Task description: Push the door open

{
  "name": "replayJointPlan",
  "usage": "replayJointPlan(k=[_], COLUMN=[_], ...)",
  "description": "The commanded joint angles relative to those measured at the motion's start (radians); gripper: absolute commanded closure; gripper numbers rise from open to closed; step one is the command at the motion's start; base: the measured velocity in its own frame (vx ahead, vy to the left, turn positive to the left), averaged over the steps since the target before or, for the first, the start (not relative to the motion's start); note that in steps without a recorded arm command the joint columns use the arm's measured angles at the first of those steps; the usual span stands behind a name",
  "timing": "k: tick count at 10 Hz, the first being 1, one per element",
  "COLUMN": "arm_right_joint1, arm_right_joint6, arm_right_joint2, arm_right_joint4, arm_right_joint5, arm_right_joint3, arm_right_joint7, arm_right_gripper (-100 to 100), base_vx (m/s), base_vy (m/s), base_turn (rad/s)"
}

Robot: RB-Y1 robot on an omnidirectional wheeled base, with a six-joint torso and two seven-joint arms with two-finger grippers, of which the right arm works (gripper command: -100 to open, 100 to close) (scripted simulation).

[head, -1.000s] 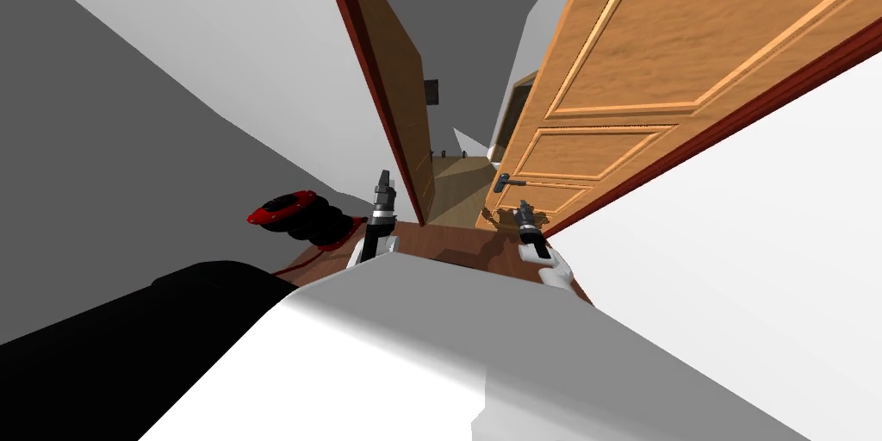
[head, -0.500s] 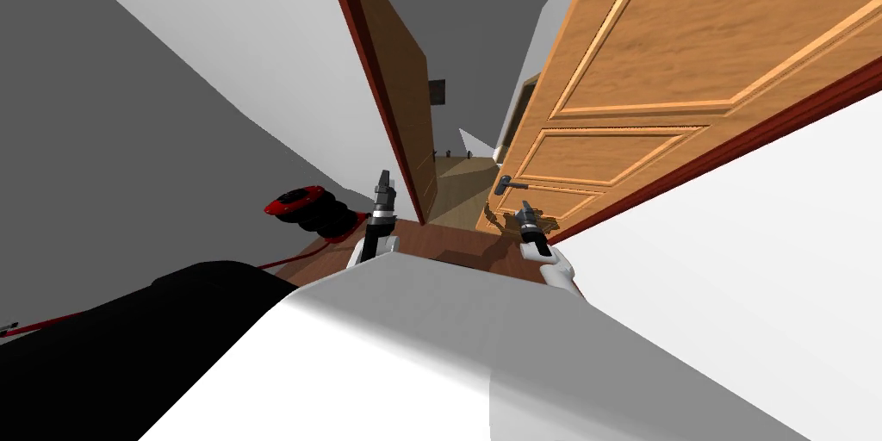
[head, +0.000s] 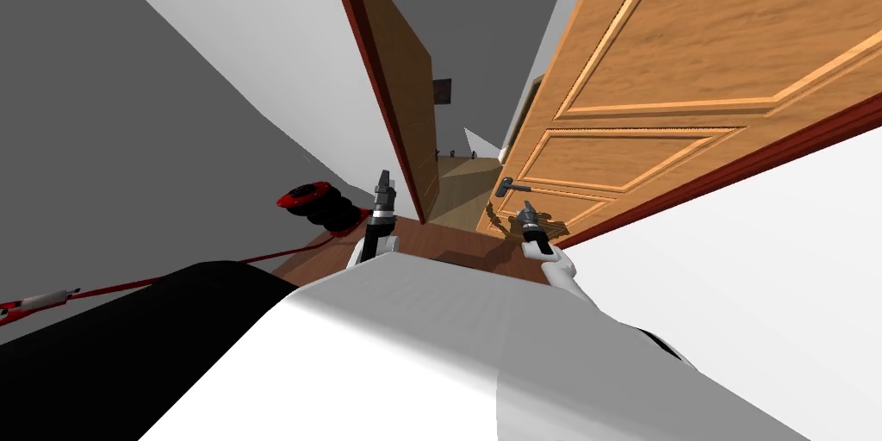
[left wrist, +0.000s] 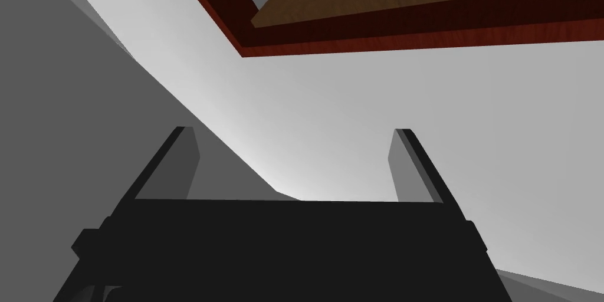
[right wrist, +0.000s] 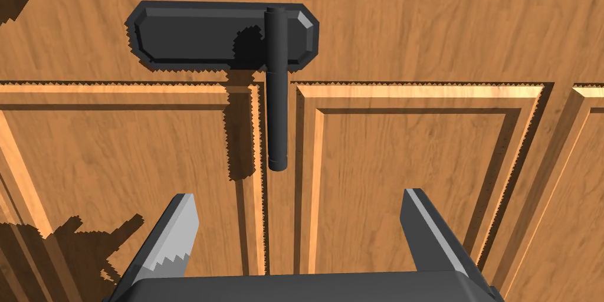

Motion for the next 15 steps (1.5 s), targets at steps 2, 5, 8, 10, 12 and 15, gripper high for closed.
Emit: replayJointPlan(k=[2,5,8,10,12,15], arm_right_joint1=[-0.032,-0.060,-0.066,-0.067,-0.070,-0.074], arm_right_joint6=[-0.005,-0.009,-0.008,-0.008,-0.008,-0.007], arm_right_joint2=[-0.013,-0.026,-0.027,-0.025,-0.024,-0.021], arm_right_joint4=[0.058,0.109,0.118,0.121,0.125,0.132], arm_right_joint5=[-0.001,-0.002,-0.004,-0.005,-0.007,-0.009], arm_right_joint3=[-0.005,-0.009,-0.013,-0.017,-0.022,-0.030], arm_right_joint7=[-0.020,-0.039,-0.040,-0.037,-0.033,-0.026], arm_right_gripper=[-100,-100,-100,-100,-100,-100], base_vx=[0.002,0.019,0.049,0.162,0.213,0.197], base_vy=[-0.100,-0.124,-0.047,-0.021,-0.050,-0.050], base_turn=[0.114,0.116,0.040,0.023,0.028,0.032])
